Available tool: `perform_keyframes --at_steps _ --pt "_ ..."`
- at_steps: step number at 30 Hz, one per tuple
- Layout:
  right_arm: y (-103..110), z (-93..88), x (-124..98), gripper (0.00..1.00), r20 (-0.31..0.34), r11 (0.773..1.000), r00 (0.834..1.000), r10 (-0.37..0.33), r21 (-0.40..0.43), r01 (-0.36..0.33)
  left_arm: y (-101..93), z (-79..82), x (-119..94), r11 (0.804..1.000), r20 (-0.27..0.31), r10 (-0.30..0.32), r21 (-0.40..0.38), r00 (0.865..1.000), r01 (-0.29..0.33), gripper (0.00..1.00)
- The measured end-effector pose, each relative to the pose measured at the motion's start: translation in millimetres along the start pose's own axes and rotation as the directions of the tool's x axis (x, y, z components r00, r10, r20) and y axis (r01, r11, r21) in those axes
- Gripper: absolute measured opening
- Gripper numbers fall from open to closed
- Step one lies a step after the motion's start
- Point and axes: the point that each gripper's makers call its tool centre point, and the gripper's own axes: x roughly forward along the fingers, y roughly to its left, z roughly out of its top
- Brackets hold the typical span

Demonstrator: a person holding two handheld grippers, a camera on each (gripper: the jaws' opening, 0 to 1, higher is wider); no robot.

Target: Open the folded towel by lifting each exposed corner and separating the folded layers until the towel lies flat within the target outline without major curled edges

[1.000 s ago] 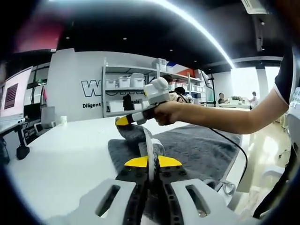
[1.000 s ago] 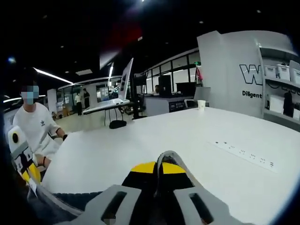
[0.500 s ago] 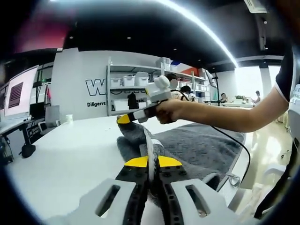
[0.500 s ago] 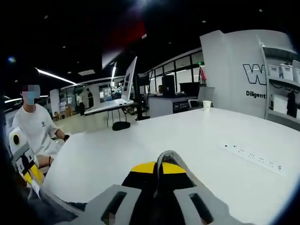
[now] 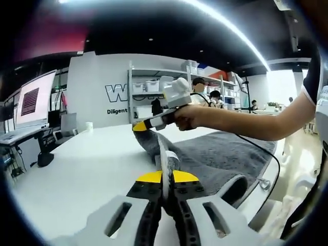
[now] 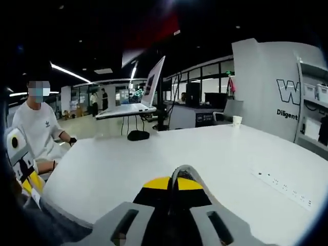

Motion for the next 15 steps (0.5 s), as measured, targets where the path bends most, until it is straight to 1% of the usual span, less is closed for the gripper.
perform_keyframes --at_steps 3,5,9,15 --pt "9.5 6.2 10.6 0.0 0.008 1.0 1.0 0.024 -0.008 -0.023 8.7 -1.0 -3.6 1.0 -0.003 0.019 0.003 1.0 -0.019 0.03" --pt "11.6 9.2 15.4 0.0 0.014 1.0 1.0 0.028 -0.01 -0.028 13.3 -1.6 -5.0 0.999 -0.009 0.033 0.009 0.999 -0.033 0.03" --pt "16.4 14.1 30.2 0.0 0.021 0.999 0.999 0.044 -0.004 -0.044 23.0 -0.2 -7.6 0.999 -0.003 0.05 0.009 0.999 -0.05 0.03" --pt "21.3 25.7 49.7 0.0 0.033 0.998 0.997 0.065 0.008 -0.066 45.2 1.8 -14.5 0.997 -0.01 0.08 0.017 0.997 -0.08 0.03"
